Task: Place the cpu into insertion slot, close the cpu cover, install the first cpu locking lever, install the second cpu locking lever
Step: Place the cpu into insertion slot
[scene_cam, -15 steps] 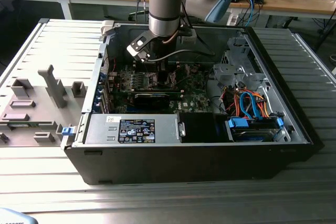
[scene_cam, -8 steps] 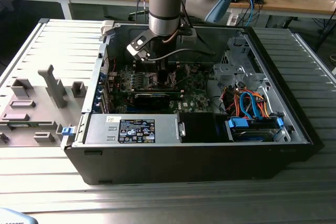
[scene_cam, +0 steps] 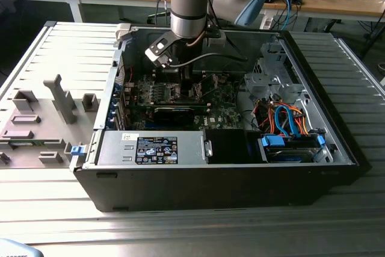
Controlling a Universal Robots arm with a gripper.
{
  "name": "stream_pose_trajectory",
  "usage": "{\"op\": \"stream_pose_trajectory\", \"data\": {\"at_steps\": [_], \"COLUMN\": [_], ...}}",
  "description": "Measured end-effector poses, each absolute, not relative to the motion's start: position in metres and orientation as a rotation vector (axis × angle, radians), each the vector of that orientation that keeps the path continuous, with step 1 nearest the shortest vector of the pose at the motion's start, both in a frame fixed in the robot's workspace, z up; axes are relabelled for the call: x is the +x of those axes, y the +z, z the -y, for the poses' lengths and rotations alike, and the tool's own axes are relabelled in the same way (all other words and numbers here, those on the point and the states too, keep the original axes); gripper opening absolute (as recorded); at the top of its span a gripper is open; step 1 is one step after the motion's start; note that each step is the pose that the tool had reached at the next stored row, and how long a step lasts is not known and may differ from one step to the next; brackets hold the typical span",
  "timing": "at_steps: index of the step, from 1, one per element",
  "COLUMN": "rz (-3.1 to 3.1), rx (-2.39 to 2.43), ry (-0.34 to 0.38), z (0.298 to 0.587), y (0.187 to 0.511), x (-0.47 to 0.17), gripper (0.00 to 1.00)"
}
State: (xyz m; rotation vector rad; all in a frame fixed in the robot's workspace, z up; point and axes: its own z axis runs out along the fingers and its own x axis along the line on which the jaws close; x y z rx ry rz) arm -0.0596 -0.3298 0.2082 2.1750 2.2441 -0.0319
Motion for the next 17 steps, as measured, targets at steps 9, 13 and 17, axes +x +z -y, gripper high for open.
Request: {"op": "stream_pose_trajectory", "data": {"at_steps": [9, 13, 17], "rz": [-2.356, -2.355, -2.348], "rx": [2.053, 2.054, 2.063], "ry": [-0.033, -0.032, -0.033], "z": [0.330, 0.330, 0.330], "y": [0.204, 0.205, 0.217], "x": [-0.060, -0.059, -0.057], "gripper": [0.11, 0.11, 0.11]}}
